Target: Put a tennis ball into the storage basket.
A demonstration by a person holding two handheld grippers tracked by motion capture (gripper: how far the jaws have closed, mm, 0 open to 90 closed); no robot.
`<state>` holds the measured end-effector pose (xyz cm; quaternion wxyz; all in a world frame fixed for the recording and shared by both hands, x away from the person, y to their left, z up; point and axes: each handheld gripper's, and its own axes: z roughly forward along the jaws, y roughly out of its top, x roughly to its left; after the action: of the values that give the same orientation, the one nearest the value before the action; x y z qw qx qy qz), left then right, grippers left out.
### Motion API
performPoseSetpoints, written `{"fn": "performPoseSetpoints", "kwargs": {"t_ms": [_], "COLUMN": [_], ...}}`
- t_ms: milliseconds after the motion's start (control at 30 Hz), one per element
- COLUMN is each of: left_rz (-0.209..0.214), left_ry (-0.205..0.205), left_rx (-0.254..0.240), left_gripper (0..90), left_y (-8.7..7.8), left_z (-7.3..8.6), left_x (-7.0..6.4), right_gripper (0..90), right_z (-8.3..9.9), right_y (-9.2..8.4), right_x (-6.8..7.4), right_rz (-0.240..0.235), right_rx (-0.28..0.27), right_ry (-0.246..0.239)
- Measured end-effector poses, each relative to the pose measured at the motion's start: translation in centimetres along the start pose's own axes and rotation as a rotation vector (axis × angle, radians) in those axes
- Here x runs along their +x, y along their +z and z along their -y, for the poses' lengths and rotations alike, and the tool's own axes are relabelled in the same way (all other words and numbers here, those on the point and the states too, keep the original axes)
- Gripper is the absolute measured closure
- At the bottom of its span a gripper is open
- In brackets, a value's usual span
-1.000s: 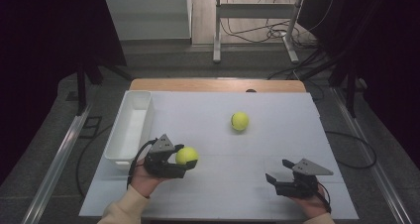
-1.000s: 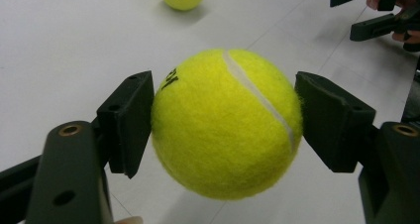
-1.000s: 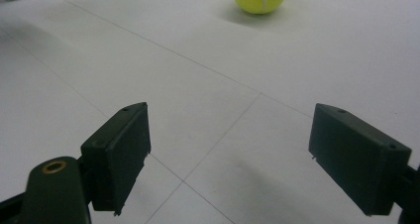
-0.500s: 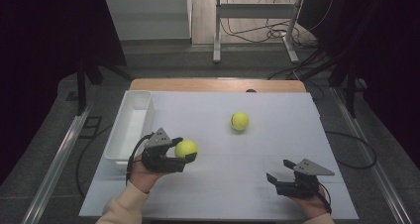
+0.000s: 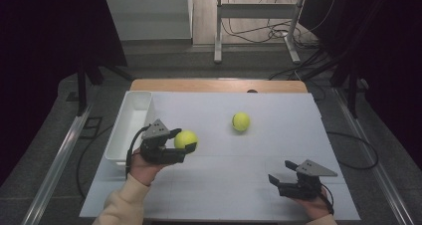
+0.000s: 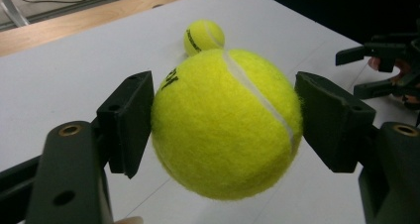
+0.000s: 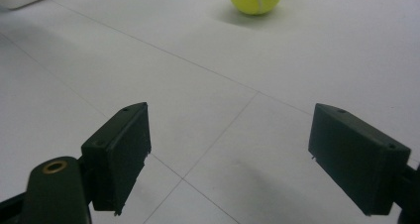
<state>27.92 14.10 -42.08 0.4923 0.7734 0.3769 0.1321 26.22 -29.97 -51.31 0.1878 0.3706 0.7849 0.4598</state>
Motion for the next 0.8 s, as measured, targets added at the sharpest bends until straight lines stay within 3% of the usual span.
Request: {"fn": "performPoseSetpoints", "kwargs": {"t_ms": [267,800], "left_rz": [-0.003,0.000], "left_ry": [0.000,-0.039], "left_rx": [0.002,-0.038], "left_gripper": [27.1,27.1], "left_y": [-0.6,-1.6], "left_z": [-0.7,-1.1], "left_x": [0.6,2.6], "right_gripper": [17.1,17.0], "right_z": [0.0,0.1], "right_y": [0.2,0.2], "right_x": [0.1,0.0], "right_rz": [-0.004,0.005], "right_rx": [0.005,0.005], "right_ry": [-0.006,-0.011]}}
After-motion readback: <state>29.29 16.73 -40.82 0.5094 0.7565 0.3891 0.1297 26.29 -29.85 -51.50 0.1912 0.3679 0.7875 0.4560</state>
